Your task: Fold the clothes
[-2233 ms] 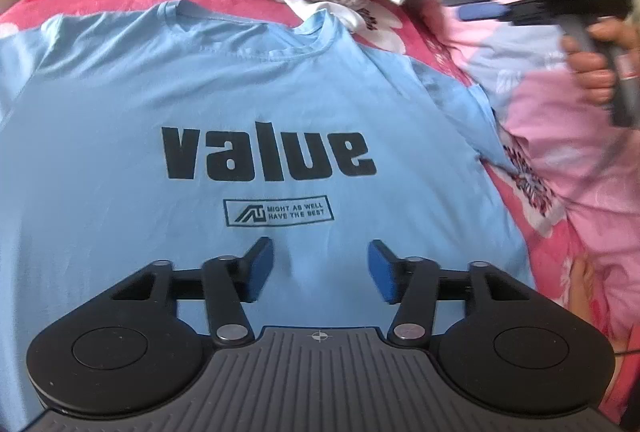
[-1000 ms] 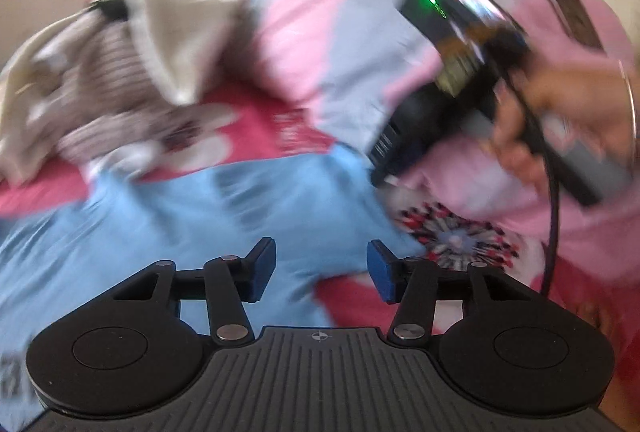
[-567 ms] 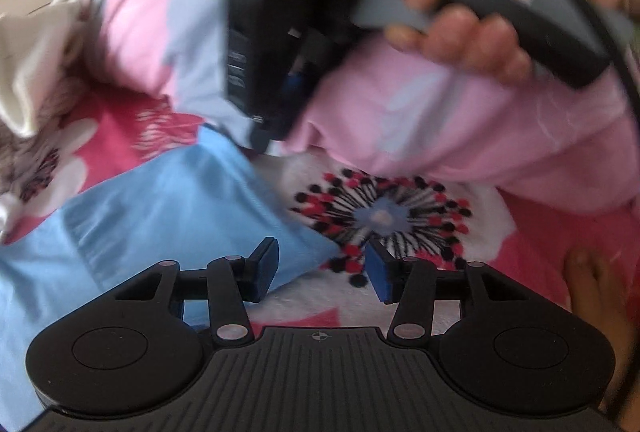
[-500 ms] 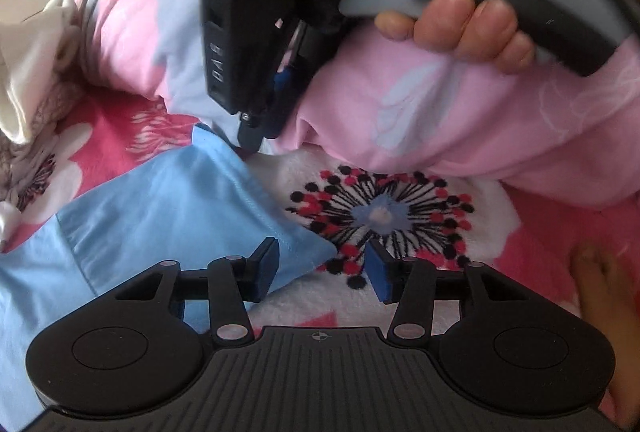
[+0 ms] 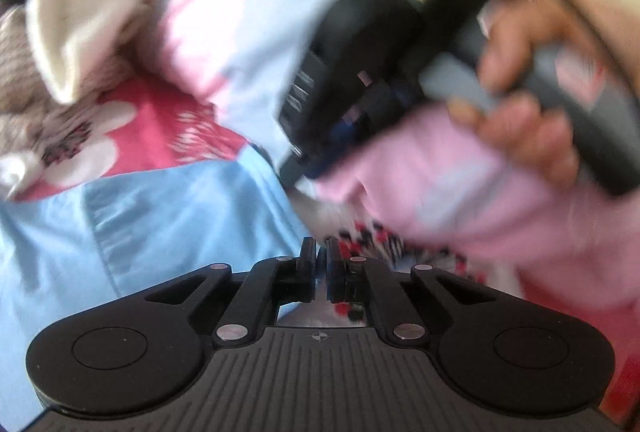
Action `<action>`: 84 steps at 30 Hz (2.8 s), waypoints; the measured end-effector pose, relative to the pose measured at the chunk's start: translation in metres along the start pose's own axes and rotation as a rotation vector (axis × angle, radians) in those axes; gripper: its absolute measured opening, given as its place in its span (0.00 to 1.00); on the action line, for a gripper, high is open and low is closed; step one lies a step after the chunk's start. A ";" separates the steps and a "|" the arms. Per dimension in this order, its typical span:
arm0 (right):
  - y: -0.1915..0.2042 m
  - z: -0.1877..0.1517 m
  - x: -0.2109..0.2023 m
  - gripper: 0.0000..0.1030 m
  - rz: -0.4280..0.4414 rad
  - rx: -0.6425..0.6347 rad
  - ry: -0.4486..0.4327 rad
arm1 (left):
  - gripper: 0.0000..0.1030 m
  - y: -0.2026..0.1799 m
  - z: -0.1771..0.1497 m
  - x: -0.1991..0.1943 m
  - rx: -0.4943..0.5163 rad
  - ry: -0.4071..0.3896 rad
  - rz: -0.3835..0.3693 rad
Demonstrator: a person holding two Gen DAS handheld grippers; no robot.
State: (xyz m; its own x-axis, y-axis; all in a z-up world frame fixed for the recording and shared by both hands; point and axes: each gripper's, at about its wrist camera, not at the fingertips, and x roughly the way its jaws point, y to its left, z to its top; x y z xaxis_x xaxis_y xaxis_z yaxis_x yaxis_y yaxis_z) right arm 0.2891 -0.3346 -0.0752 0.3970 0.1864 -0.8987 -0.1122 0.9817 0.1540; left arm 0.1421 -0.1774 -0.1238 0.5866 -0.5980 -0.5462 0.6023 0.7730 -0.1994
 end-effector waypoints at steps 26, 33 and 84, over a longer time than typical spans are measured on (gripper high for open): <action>0.014 0.002 0.038 0.48 -0.007 0.386 0.069 | 0.03 0.085 -0.018 -0.044 -0.558 -0.193 0.005; 0.010 0.003 0.060 0.47 -0.054 0.436 -0.003 | 0.03 0.090 -0.022 -0.049 -0.576 -0.207 -0.013; 0.121 -0.012 -0.042 0.31 0.250 -0.244 -0.209 | 0.24 0.141 -0.118 -0.131 -1.151 -0.304 0.061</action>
State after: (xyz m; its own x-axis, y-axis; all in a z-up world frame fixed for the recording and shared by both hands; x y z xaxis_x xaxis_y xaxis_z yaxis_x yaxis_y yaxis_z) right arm 0.2475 -0.2237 -0.0237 0.5037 0.4467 -0.7394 -0.4317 0.8715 0.2325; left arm 0.0864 0.0354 -0.1767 0.7954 -0.4589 -0.3959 -0.1795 0.4455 -0.8771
